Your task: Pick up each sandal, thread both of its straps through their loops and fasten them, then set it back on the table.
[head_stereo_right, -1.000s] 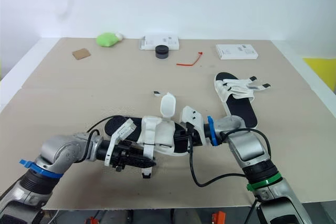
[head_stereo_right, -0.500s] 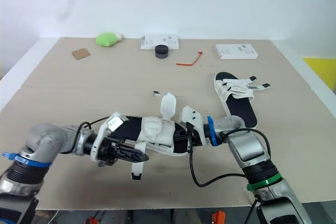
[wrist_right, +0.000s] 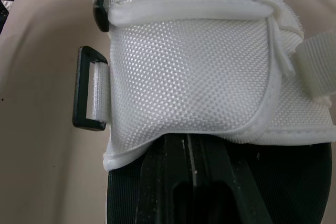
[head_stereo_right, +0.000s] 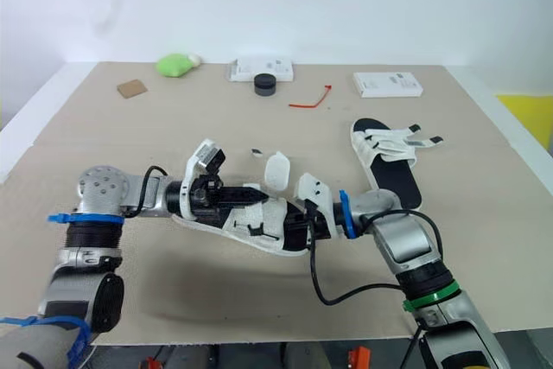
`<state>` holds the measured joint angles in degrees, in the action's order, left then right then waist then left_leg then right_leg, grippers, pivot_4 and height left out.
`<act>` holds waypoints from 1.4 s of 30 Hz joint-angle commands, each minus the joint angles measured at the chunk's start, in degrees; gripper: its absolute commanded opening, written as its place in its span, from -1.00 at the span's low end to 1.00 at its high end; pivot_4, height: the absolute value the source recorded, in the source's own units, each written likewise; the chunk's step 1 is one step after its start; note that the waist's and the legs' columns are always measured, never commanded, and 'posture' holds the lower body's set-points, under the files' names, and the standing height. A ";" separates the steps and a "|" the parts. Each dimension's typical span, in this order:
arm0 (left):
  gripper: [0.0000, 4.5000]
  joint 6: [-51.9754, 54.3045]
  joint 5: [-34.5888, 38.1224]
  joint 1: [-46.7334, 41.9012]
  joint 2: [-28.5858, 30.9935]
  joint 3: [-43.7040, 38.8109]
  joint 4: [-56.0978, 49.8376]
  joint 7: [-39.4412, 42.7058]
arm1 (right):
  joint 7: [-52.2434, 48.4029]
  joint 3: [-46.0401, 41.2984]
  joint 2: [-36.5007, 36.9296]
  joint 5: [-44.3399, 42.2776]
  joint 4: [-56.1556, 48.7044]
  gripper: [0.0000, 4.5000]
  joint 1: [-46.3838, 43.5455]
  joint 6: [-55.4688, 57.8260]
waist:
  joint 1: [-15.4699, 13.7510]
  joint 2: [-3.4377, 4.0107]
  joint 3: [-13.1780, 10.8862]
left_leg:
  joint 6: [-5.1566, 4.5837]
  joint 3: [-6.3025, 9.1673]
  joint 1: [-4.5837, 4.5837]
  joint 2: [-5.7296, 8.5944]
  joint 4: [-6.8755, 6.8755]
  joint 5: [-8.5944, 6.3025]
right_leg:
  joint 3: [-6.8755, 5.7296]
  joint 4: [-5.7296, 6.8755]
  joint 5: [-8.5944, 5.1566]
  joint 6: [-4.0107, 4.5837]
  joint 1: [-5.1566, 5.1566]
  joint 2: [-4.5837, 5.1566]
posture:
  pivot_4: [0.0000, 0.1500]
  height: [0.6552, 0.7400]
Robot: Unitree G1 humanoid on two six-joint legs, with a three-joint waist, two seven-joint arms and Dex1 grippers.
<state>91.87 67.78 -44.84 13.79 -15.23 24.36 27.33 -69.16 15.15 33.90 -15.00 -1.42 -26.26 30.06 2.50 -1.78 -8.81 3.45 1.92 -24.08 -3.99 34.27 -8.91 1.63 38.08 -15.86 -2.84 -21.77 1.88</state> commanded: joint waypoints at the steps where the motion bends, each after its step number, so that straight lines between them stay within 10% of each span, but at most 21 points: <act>1: -0.98 -0.47 -0.81 -1.70 -1.86 -5.84 3.13 -5.91 | 0.60 3.27 0.73 2.00 1.89 -1.00 2.90 1.62 | 0.02 0.00 0.00 | 0.01 -0.01 0.00 0.00 0.02 0.00 | 0.01 0.00 0.01 -0.01 0.00 0.00 | 1.00 1.00; 23: -0.98 0.63 -6.53 2.50 -5.25 -4.37 0.63 -15.60 | 1.78 2.79 0.98 1.44 0.81 -1.00 3.72 2.13 | 0.02 -0.04 0.06 | 0.37 0.02 0.47 0.21 0.11 -0.02 | 0.03 -0.02 -0.08 0.00 0.49 0.20 | 1.00 1.00; 34: 0.96 0.13 -6.65 1.77 -5.92 -5.51 -0.30 -15.39 | 1.64 2.90 1.01 1.44 0.72 -1.00 3.70 2.15 | 0.02 -0.06 0.07 | 0.65 0.02 0.69 0.21 0.07 -0.20 | 0.04 -0.03 -0.33 0.00 0.53 0.22 | 1.00 1.00; 42: 0.96 -3.17 -5.72 -6.56 -6.48 -12.74 8.05 -16.54 | 1.45 3.11 1.01 1.44 1.14 -1.00 3.33 2.02 | 0.04 -0.24 -0.01 | 0.65 0.70 0.73 0.74 0.10 -0.21 | 0.03 -0.04 -0.34 0.03 0.50 0.31 | 1.00 1.00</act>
<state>89.69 62.80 -50.01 7.18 -26.25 31.07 11.62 -67.35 14.85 34.23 -15.14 -2.31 -25.12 30.14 2.53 -2.02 -8.82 4.10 2.66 -23.35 -3.23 34.36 -9.12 1.66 38.03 -16.20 -2.82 -21.27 2.20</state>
